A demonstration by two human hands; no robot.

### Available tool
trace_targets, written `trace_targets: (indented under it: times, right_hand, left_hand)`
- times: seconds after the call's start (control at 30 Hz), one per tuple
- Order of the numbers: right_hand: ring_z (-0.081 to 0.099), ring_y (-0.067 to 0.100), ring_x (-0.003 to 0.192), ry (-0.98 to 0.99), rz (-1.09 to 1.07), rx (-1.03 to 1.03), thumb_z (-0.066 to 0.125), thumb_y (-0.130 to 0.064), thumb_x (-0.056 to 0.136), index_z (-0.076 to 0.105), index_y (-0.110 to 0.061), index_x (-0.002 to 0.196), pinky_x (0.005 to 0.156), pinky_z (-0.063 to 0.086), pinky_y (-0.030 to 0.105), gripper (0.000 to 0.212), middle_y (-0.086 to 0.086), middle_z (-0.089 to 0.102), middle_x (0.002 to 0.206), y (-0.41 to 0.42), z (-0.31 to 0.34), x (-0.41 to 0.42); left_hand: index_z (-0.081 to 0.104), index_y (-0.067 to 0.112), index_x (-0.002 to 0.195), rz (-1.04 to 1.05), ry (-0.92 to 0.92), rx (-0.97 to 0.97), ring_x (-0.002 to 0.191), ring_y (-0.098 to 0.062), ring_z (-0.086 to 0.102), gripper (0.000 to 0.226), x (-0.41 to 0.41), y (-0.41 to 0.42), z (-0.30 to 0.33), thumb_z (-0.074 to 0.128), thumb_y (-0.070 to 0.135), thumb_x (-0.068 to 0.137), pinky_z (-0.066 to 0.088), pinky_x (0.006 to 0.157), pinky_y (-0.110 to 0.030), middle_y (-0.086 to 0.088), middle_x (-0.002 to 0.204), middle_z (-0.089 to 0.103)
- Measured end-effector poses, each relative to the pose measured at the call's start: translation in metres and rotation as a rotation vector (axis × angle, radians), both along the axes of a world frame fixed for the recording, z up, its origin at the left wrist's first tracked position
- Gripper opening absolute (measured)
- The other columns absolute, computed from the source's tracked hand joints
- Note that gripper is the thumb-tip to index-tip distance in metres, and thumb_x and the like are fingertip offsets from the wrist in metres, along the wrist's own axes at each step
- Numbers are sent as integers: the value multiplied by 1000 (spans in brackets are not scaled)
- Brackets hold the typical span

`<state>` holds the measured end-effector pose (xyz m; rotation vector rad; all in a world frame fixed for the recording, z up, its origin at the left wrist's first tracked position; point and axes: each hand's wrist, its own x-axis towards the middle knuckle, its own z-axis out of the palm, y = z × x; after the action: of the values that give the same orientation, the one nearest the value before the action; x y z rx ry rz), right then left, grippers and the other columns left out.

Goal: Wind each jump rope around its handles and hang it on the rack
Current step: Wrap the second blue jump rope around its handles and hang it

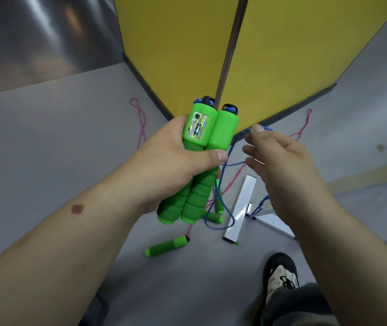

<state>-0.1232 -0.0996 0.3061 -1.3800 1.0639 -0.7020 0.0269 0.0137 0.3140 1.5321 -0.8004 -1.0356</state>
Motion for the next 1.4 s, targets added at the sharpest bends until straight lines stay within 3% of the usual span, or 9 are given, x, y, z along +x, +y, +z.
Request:
trace_targets:
  times: [0.1, 0.23, 0.4, 0.57, 0.73, 0.93, 1.0, 1.13, 1.4]
  right_hand:
    - [58, 40, 111, 79, 11, -145, 57, -42, 99, 70, -6, 106, 97, 49, 60, 39, 30, 60, 117, 7, 2, -2]
    - [65, -1, 112, -148, 119, -224, 54, -36, 102, 65, -24, 128, 92, 52, 20, 30, -12, 72, 117, 18, 13, 0]
    - [59, -6, 113, -72, 370, -343, 48, -37, 104, 66, -26, 127, 86, 43, 7, 31, -17, 67, 119, 26, 9, -1]
    - [52, 4, 73, 37, 504, -477, 52, -40, 101, 65, -29, 100, 65, 42, 18, 16, -7, 59, 82, 17, 11, -7]
    - [54, 4, 68, 69, 561, -497, 53, -48, 97, 66, -29, 93, 60, 40, 16, 23, -10, 60, 76, 14, 9, -11]
    - [46, 20, 59, 49, 484, -489, 53, -45, 100, 63, -26, 83, 51, 36, 27, 28, 7, 52, 68, 18, 10, -8]
    - [46, 20, 58, 76, 417, -521, 52, -46, 100, 61, -31, 80, 50, 36, 31, 27, 2, 49, 64, 19, 10, -7]
    - [43, 14, 59, 140, 246, -516, 50, -48, 102, 57, -19, 76, 51, 35, 27, 40, 4, 47, 65, 12, 9, -5]
    - [38, 18, 61, 83, 123, -292, 51, -58, 97, 45, -19, 68, 57, 35, 37, 50, -2, 37, 64, 9, 10, 2]
  left_hand:
    - [64, 28, 112, -37, -111, 33, 86, -25, 78, 44, 0, -1, -3, 85, 29, 73, 63, 83, -52, -2, 92, 77]
    - [60, 42, 107, -215, -332, 97, 84, -15, 75, 41, -4, 1, 2, 80, 40, 71, 61, 84, -49, 9, 88, 74]
    - [42, 43, 140, -313, -412, 161, 89, -16, 75, 80, -8, 0, 3, 79, 47, 69, 61, 82, -47, 7, 99, 74]
    - [28, 46, 152, -381, -494, 243, 97, -11, 72, 110, -4, 4, 6, 71, 68, 53, 60, 86, -44, 11, 108, 71]
    - [46, 51, 128, -476, -453, 265, 91, -11, 74, 73, -4, 8, 10, 81, 52, 65, 61, 83, -48, 11, 97, 74]
    - [39, 55, 137, -430, -487, 263, 92, -3, 71, 84, -5, 8, 11, 84, 55, 66, 59, 83, -36, 20, 101, 72]
    - [30, 52, 147, -375, -565, 247, 95, 0, 65, 95, -8, 7, 11, 86, 52, 70, 53, 81, -26, 23, 112, 65]
    - [20, 47, 148, -289, -837, 207, 117, -11, 58, 106, -16, 9, 10, 87, 60, 67, 52, 96, -39, 14, 135, 52]
    - [44, 28, 135, -85, -1359, 162, 104, -27, 55, 76, -26, 11, -1, 77, 58, 74, 44, 82, -43, 5, 117, 55]
